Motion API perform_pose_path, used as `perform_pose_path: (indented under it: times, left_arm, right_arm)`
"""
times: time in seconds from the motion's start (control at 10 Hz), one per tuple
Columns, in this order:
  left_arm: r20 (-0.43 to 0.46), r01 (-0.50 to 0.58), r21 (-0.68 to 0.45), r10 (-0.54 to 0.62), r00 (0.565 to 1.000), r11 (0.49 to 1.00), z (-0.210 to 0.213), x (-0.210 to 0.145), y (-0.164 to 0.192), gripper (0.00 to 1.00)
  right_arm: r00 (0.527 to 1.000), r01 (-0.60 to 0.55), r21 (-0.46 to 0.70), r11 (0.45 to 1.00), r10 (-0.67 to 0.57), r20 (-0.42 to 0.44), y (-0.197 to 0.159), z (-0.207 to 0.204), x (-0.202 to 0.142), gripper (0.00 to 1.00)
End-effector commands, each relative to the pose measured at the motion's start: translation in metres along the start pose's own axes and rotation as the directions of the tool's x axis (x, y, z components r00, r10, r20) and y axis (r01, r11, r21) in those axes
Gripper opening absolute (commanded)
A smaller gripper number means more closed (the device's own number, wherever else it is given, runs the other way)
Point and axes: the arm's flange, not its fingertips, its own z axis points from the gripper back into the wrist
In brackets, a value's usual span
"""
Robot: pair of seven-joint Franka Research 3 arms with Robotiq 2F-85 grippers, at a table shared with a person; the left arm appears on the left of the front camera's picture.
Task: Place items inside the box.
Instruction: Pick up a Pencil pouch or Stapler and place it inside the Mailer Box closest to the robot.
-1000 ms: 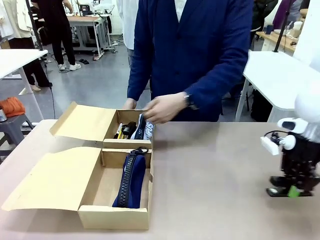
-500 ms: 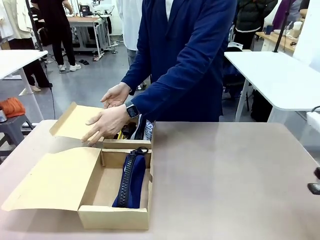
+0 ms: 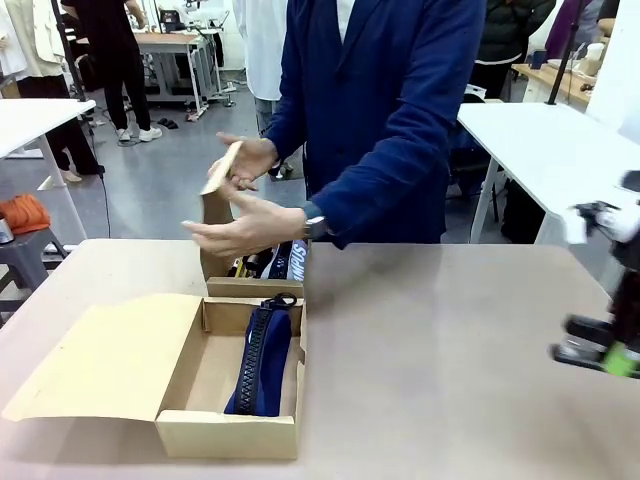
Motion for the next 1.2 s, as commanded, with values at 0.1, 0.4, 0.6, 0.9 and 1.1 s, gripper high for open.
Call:
perform_pose_path:
  times: [0.1,0.4,0.6,0.9,1.1]
  left_arm:
    - [0.007,0.014,-0.023,-0.014,1.000,1.000,0.000,0.000,-0.001,1.00]
    - [0.007,0.014,-0.023,-0.014,1.000,1.000,0.000,0.000,-0.001,1.00]
    - [0.007,0.014,-0.023,-0.014,1.000,1.000,0.000,0.000,-0.001,1.00]
    - [0.007,0.014,-0.023,-0.014,1.000,1.000,0.000,0.000,-0.001,1.00]
    - [0.007,0.014,-0.023,-0.014,1.000,1.000,0.000,0.000,-0.001,1.00]
  right_arm:
    - [0.935,0.340,-0.092,0.936,-0.347,-0.077,0.023,-0.030,0.146,0.37]
    - [0.969,0.224,-0.046,0.973,-0.228,-0.099,0.019,-0.009,0.122,0.37]
    - [0.855,0.518,0.000,0.855,-0.518,-0.007,0.013,0.020,0.016,0.37]
    - [0.564,0.823,0.056,0.565,-0.825,0.039,0.025,0.017,-0.052,0.37]
    - [0.679,0.730,0.076,0.679,-0.733,0.029,0.018,0.021,-0.060,0.37]
